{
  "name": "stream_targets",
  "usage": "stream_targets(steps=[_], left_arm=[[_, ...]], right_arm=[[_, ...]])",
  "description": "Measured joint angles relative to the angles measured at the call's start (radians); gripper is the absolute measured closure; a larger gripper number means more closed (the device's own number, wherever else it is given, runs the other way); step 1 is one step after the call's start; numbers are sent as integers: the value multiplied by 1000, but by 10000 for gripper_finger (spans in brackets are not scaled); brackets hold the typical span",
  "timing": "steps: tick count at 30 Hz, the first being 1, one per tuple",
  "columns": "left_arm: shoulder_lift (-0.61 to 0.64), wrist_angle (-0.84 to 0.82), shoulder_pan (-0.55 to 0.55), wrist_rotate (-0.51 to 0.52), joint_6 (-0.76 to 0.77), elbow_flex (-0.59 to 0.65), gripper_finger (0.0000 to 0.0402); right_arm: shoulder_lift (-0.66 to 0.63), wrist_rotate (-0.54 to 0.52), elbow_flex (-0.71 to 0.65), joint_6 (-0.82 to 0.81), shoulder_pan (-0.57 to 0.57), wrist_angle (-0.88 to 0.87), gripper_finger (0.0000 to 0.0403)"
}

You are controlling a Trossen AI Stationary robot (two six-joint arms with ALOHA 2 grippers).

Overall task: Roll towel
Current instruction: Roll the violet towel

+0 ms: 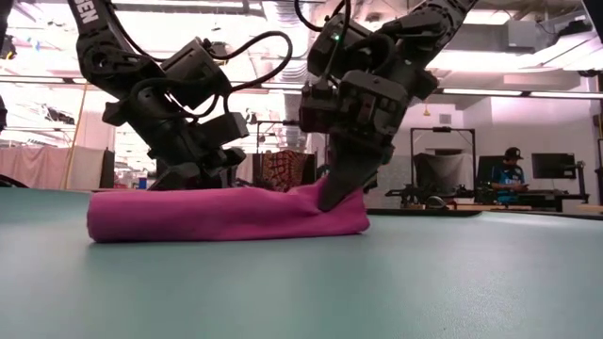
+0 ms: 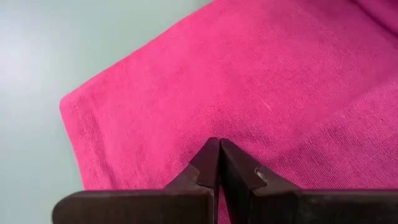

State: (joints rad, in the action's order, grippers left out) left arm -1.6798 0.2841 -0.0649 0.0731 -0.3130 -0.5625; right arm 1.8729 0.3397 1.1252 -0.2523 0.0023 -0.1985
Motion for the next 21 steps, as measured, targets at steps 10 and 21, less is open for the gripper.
stream_targets(steps=[10, 21], left_arm=[[-1, 6, 6, -3, -2, 0, 401], [-1, 6, 8, -7, -16, 1, 401]], right_arm=[[0, -26, -1, -63, -19, 2, 390], [100, 61, 3, -88, -59, 45, 390]])
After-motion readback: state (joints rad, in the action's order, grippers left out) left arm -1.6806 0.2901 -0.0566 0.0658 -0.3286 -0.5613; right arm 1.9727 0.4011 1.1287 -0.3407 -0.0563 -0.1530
